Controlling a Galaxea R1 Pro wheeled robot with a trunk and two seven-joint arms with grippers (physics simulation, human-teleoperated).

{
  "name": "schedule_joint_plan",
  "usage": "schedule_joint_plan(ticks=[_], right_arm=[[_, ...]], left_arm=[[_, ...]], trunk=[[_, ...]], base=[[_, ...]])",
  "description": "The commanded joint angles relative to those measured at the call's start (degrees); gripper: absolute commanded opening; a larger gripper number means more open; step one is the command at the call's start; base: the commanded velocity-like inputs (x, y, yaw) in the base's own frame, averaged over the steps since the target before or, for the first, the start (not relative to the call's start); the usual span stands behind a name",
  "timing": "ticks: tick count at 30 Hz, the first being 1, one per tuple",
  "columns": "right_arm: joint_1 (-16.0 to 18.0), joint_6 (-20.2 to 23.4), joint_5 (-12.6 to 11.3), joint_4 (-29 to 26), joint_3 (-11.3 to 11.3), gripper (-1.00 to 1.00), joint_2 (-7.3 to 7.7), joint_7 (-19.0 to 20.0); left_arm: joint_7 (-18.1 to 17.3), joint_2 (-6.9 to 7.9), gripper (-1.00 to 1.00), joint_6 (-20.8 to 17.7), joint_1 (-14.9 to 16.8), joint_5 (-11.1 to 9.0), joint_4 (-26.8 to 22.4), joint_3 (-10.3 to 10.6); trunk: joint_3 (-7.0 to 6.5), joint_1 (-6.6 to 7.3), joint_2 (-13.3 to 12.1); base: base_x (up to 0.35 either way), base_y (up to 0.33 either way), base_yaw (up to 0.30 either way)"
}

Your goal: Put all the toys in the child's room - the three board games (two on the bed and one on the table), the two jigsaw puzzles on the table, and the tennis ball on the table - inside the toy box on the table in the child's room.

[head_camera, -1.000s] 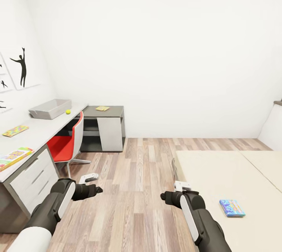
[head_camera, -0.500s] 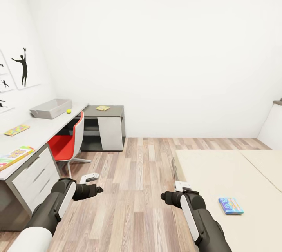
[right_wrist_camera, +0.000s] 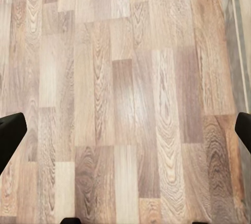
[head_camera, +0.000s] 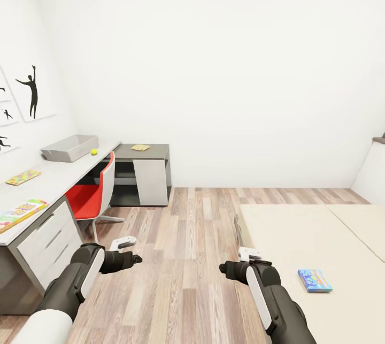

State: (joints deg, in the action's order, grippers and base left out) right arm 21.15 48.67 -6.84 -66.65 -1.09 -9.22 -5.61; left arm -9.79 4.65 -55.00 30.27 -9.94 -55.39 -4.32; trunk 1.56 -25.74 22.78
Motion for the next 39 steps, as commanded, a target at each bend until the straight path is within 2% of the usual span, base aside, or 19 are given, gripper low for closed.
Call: schedule_joint_plan(ticks=[1, 17, 21, 39], right_arm=[[0.05, 0.2, -0.63, -0.06, -0.06, 1.0, -0.03, -0.56], [0.04, 0.0, -0.37, 0.13, 0.18, 1.0, -0.13, -0.72], [0.21, 0.17, -0.59, 0.15, 0.17, 1.0, -0.53, -0.73], [0.21, -0.24, -0.67, 1.41, 0.24, 1.0, -0.77, -0.81]], left_arm=[[-0.14, -0.11, 1.0, -0.28, 0.05, -0.05, -0.02, -0.08], [0.1, -0.44, 1.0, -0.28, 0.05, 0.0, 0.01, -0.08], [-0.06, -1.75, 1.0, -0.2, 0.05, 0.17, 0.19, 0.1], [-0.04, -3.04, 1.0, -0.13, 0.05, 0.18, 0.44, 0.19]], trunk=[[0.14, -0.04, 0.14], [0.14, -0.04, 0.14], [0.14, -0.04, 0.14], [0.14, -0.04, 0.14]], base=[[-0.031, 0.0, 0.0], [-0.031, 0.0, 0.0], [0.0, 0.0, 0.0], [0.0, -0.083, 0.0]])
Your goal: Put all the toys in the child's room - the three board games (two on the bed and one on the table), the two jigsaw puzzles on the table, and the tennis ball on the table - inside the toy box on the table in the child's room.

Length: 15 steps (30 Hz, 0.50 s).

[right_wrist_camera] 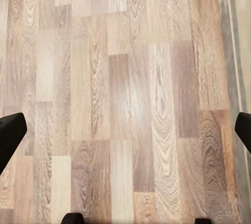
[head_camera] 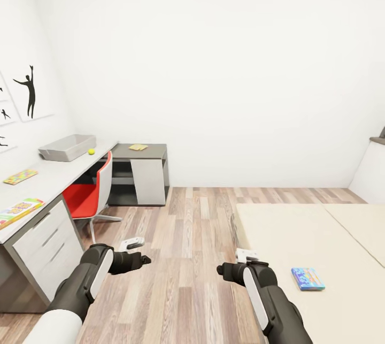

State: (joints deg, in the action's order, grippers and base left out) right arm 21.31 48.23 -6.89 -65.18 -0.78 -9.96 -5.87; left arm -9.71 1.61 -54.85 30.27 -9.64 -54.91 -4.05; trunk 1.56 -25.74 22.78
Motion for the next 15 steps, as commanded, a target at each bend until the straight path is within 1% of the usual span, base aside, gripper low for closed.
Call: schedule_joint_plan(ticks=[1, 9, 15], right_arm=[[0.05, 0.2, -0.63, -0.05, -0.07, 1.0, -0.04, -0.54], [0.05, 0.25, -0.67, -0.04, -0.1, 1.0, -0.04, -0.54], [0.05, 0.21, -0.65, -0.03, -0.1, 1.0, -0.04, -0.54]], left_arm=[[-0.1, -0.01, 1.0, -0.28, 0.05, -0.11, -0.03, -0.08], [-0.05, -0.18, 1.0, -0.26, 0.05, -0.12, 0.02, -0.08], [-0.05, -0.2, 1.0, -0.26, 0.05, -0.11, 0.03, -0.08]], trunk=[[0.14, -0.04, 0.14], [0.14, -0.04, 0.14], [0.14, -0.04, 0.14]], base=[[0.0, -0.01, 0.0], [0.0, -0.017, 0.0], [0.0, -0.139, 0.0]])
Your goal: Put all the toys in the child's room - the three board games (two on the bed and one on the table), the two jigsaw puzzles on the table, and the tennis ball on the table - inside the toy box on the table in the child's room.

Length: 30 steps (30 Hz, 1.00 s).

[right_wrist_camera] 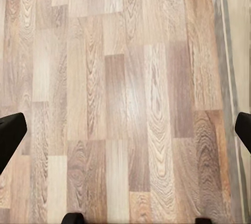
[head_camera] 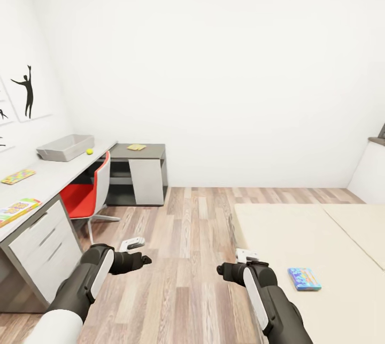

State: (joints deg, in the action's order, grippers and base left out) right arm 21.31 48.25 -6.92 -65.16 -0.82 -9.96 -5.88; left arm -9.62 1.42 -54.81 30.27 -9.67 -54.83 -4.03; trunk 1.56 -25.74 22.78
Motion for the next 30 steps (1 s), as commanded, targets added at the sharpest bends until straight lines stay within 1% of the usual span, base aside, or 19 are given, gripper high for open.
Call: schedule_joint_plan(ticks=[1, 9, 30], right_arm=[[0.05, 0.2, -0.63, -0.05, -0.06, 1.0, -0.04, -0.53], [0.05, 0.21, -0.58, -0.05, -0.01, 1.0, -0.04, -0.53], [0.05, 0.18, -0.54, -0.05, 0.03, 1.0, -0.04, -0.53]], left_arm=[[-0.13, -0.01, 1.0, -0.3, 0.05, -0.09, -0.03, -0.1], [-0.13, -0.02, 1.0, -0.3, 0.05, -0.09, -0.03, -0.1], [-0.13, -0.02, 1.0, -0.3, 0.05, -0.08, -0.05, -0.1]], trunk=[[0.14, -0.04, 0.14], [0.14, -0.04, 0.14], [0.11, -0.04, 0.14]], base=[[0.0, -0.107, 0.0], [0.0, -0.038, 0.0], [0.0, -0.001, -0.004]])
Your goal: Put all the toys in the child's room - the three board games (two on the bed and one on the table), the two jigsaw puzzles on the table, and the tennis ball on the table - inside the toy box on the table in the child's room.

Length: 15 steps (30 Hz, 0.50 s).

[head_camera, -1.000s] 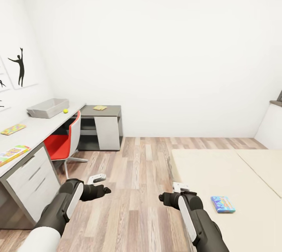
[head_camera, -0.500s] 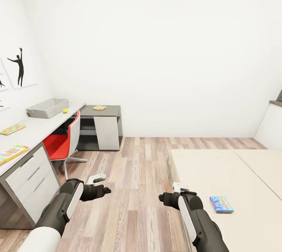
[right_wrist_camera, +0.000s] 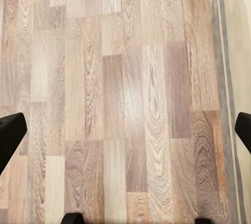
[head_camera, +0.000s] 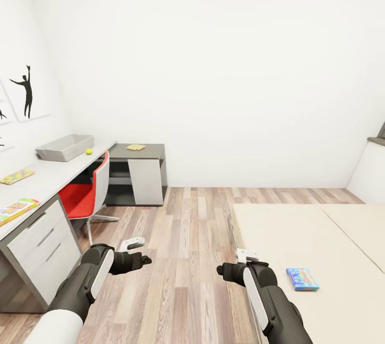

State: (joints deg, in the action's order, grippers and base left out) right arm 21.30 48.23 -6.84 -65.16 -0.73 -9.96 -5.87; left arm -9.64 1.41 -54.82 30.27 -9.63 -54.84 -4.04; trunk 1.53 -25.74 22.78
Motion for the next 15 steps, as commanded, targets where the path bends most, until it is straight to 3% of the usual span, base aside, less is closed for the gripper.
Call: schedule_joint_plan(ticks=[1, 15], right_arm=[[0.05, 0.2, -0.62, -0.06, -0.06, 1.0, -0.04, -0.54], [0.05, 0.2, -0.57, -0.06, -0.06, 1.0, -0.04, -0.54]], left_arm=[[-0.12, 0.0, 1.0, -0.29, 0.05, -0.12, -0.04, -0.09], [-0.12, 0.0, 1.0, -0.29, 0.05, -0.1, -0.01, -0.09]], trunk=[[0.12, -0.04, 0.14], [0.06, -0.04, 0.14]], base=[[0.0, 0.0, -0.052], [0.0, 0.0, -0.012]])
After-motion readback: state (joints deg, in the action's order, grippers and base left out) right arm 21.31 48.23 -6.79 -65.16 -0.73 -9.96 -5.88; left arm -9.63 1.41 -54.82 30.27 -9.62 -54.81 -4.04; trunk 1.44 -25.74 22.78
